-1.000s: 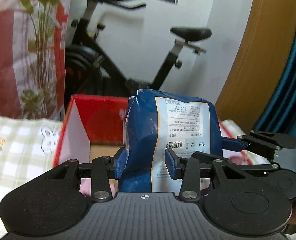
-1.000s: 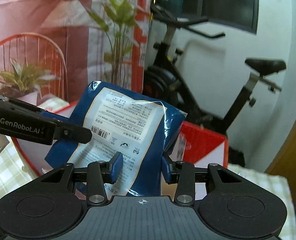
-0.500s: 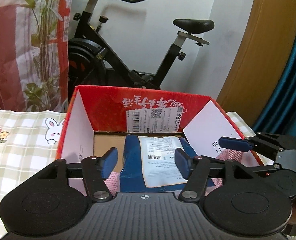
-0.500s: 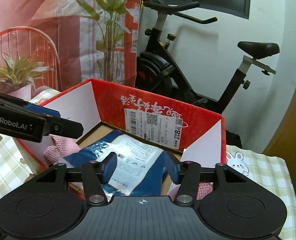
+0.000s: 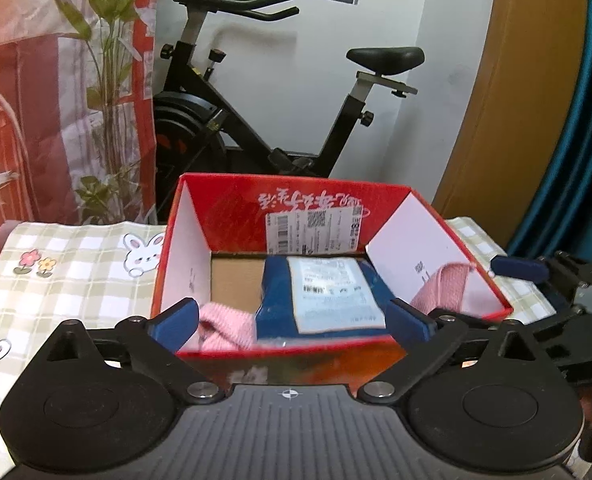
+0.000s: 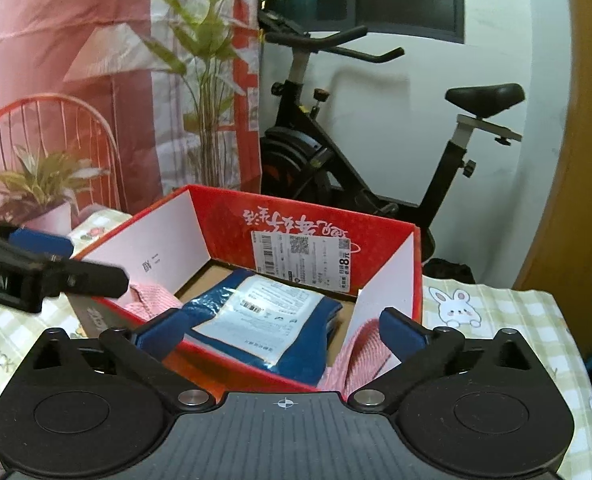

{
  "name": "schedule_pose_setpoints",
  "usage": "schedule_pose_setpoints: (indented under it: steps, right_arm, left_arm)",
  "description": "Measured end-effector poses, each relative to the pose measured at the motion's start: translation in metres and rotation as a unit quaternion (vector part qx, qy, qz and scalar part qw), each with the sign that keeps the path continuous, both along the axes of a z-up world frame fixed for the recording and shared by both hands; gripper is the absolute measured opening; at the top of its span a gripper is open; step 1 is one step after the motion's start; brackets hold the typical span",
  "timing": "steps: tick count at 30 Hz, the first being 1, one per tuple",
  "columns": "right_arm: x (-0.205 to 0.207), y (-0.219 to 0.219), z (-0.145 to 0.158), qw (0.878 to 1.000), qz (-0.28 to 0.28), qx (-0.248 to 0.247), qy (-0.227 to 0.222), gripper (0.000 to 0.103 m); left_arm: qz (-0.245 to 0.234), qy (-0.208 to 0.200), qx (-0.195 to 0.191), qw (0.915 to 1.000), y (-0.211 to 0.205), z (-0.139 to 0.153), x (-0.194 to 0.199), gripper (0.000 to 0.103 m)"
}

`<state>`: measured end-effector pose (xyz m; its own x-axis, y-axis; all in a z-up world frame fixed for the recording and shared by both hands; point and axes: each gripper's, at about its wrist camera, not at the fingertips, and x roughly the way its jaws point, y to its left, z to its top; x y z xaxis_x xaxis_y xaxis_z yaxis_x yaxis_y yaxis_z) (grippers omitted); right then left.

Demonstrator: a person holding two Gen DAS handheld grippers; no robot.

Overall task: Organize soft objects
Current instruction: 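Open both grippers to release the blue bag inside the box, then move both grippers down to the orange floral cloth beside the box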

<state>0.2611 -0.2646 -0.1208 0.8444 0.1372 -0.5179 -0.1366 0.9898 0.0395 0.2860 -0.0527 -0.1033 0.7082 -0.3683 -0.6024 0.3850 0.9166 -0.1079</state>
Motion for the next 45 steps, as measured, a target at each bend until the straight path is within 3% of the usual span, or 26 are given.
schedule_pose_setpoints:
  steps: [16, 29, 32, 38, 45]
  right_arm:
    - [-0.06, -0.005, -0.014, 0.999, -0.016, 0.037, -0.014, 0.103]
    - [-0.094, 0.007, -0.058, 0.999, -0.003, 0.04, 0.026, 0.102]
    - [-0.102, 0.012, -0.074, 0.999, 0.004, 0.028, 0.045, 0.1]
    - [-0.106, 0.009, -0.094, 0.996, 0.007, 0.043, 0.074, 0.086]
    - [-0.107, 0.006, -0.107, 0.994, 0.008, 0.065, 0.086, 0.086]
  left_arm:
    - [0.015, 0.006, 0.014, 0.9998, 0.019, -0.013, -0.048, 0.103]
    - [0.027, 0.034, -0.021, 0.9988, 0.029, -0.038, -0.078, 0.102]
    - [0.02, 0.041, -0.028, 0.9985, 0.026, -0.048, -0.09, 0.096]
    - [-0.012, 0.072, -0.031, 0.9969, 0.014, -0.066, -0.096, 0.064]
    - [-0.021, 0.116, -0.04, 0.9922, 0.005, -0.093, -0.093, 0.063]
